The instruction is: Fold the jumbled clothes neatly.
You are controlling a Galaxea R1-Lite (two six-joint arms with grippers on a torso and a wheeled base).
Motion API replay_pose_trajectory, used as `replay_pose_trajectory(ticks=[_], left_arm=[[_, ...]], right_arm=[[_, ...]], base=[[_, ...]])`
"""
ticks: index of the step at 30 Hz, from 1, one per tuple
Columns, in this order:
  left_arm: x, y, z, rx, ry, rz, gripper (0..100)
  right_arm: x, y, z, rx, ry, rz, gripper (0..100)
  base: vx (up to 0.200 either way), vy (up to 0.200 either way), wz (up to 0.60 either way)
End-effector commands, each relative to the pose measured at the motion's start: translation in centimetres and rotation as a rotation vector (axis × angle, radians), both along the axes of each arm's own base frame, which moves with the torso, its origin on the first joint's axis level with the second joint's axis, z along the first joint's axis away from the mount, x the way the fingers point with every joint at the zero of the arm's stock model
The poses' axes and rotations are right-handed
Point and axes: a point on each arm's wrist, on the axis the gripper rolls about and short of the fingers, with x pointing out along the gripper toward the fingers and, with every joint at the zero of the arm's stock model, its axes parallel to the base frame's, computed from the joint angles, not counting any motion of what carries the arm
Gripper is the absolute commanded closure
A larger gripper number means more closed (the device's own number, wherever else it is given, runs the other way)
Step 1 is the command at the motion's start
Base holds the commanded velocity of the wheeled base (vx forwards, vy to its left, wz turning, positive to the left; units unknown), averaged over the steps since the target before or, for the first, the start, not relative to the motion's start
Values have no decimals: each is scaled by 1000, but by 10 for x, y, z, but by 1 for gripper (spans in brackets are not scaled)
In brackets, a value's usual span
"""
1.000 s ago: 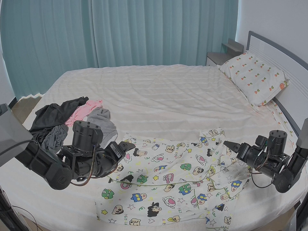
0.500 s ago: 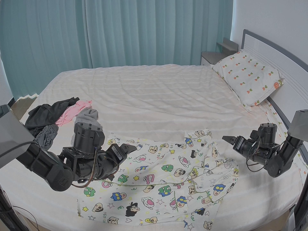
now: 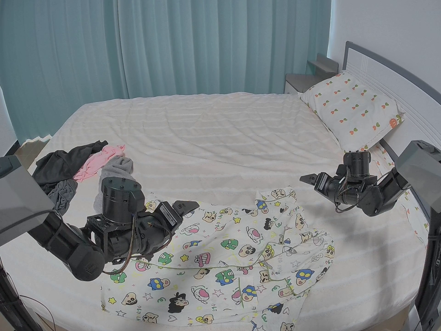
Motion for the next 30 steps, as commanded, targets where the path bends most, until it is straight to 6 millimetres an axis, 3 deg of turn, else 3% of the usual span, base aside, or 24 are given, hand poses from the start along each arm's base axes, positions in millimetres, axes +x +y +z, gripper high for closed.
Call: replay_pose_trajectory(ticks=[1,5,8,15,30], left_arm=[[6,-2,-10,-44,30,6,0],[21,-10,-19,-35,24,3,0],[38,-20,-33,-24,31,5,0],[42,-23,-41,-23,40,4,0],[38,-25,-42,-21,48,-4,0]], right_arm=[[33,16,-33,-19,82,53,0],[50,18,-32,-30,105,51,0],[66,24,-45,-39,130,51,0],[80,24,-70,-52,164,39,0],[101,29,-83,-68,165,18,0]], base=[[0,0,0],[0,0,0],[0,0,0],[0,0,0],[0,0,0]])
